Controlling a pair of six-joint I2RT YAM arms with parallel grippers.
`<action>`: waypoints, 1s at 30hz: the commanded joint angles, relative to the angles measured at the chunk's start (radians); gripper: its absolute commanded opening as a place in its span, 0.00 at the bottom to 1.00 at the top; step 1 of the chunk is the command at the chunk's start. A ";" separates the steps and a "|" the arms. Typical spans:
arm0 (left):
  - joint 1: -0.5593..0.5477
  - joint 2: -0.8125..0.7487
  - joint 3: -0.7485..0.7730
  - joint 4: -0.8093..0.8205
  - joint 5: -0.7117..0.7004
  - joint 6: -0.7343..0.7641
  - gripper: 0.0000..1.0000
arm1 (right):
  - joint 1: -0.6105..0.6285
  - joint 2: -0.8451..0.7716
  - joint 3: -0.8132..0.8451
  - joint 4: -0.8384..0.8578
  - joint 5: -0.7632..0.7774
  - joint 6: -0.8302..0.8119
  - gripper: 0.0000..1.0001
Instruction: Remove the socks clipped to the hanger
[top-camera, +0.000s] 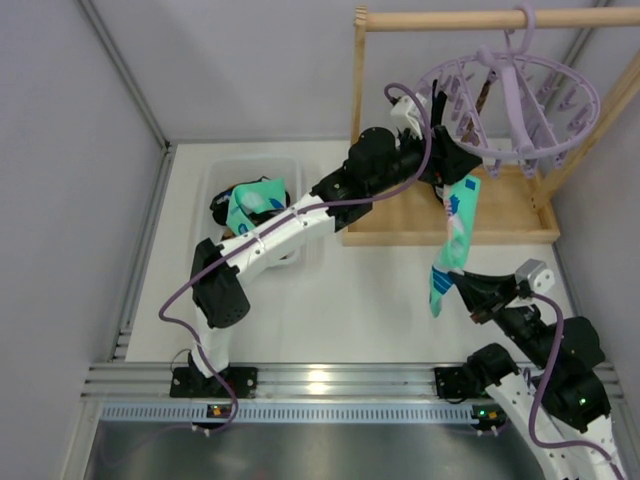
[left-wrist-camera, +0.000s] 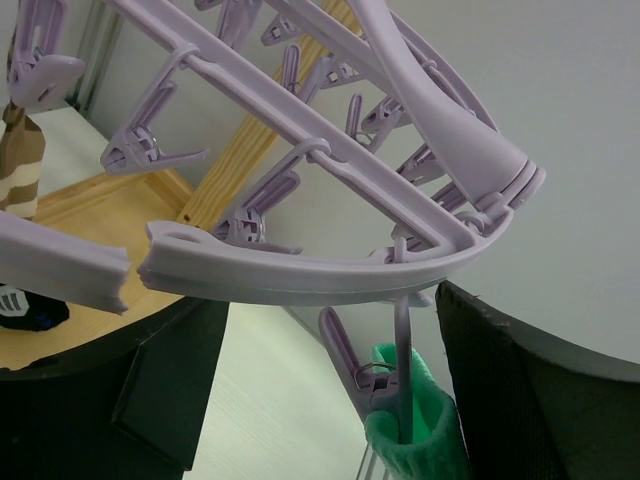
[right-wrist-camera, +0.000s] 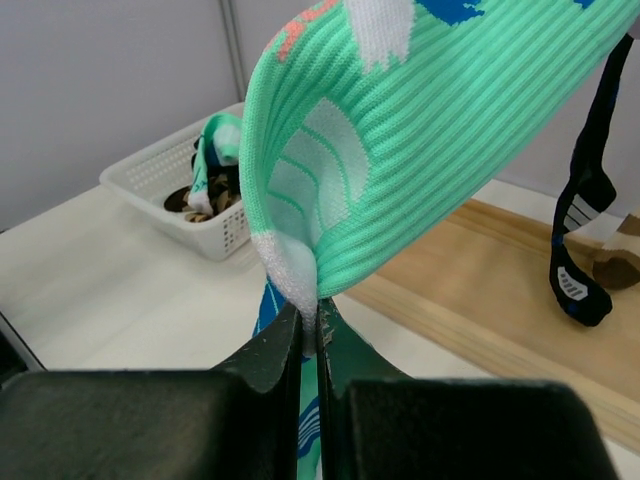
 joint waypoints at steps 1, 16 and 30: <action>0.000 -0.063 0.003 0.057 -0.078 0.046 0.87 | 0.000 -0.080 0.004 0.035 -0.045 -0.015 0.00; -0.045 -0.024 0.054 0.059 -0.064 0.216 0.49 | -0.002 -0.050 0.001 0.034 -0.075 -0.018 0.00; -0.053 -0.011 0.075 0.057 -0.093 0.210 0.00 | -0.002 -0.026 0.029 0.003 -0.137 -0.012 0.00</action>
